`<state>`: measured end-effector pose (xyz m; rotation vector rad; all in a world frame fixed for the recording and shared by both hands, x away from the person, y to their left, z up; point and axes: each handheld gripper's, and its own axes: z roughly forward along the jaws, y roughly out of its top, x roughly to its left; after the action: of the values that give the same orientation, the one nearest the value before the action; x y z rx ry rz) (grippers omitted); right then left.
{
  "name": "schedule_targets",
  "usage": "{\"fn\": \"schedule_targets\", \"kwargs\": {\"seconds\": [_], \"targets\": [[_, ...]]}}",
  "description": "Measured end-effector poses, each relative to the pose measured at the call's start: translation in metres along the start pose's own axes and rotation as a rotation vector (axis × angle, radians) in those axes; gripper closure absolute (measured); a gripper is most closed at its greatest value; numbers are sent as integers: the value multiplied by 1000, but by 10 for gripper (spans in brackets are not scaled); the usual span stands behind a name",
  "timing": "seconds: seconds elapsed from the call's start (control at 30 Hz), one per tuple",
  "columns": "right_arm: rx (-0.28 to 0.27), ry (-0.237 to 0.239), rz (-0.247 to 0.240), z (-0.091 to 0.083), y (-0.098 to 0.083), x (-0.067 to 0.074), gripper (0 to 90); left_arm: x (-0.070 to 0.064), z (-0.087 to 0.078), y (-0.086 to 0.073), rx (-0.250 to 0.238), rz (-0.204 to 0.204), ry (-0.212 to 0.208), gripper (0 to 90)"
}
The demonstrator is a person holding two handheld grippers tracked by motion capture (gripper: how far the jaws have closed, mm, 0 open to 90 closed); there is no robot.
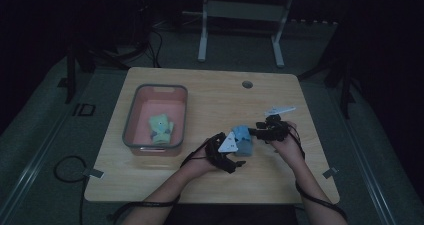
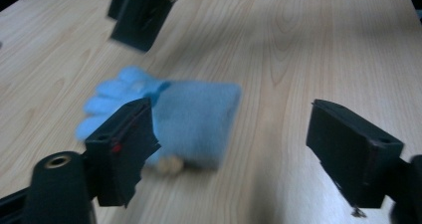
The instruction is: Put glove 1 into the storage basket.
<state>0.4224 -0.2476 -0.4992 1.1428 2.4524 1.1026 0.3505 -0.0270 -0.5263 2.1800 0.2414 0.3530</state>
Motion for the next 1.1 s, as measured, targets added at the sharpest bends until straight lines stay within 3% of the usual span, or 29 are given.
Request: {"fn": "schedule_targets", "kwargs": {"seconds": [0.23, 0.33, 0.73, 0.87, 0.93, 1.1], "targets": [[26, 16, 28, 18, 4, -4, 454, 3, 24, 3, 67, 57, -16, 364], [40, 14, 29, 26, 2, -5, 429, 1, 33, 1, 101, 87, -14, 383], [88, -3, 41, 47, -11, -6, 362, 5, 42, -3, 155, 120, 14, 470], [85, -1, 55, 48, -15, -5, 362, 6, 43, -2, 166, 129, 26, 514], [77, -1, 54, 48, -16, -5, 367, 7, 43, -2, 173, 132, 33, 577], [87, 18, 51, 49, -14, -3, 470, 9, 43, 1, 188, 145, 35, 676]]}}
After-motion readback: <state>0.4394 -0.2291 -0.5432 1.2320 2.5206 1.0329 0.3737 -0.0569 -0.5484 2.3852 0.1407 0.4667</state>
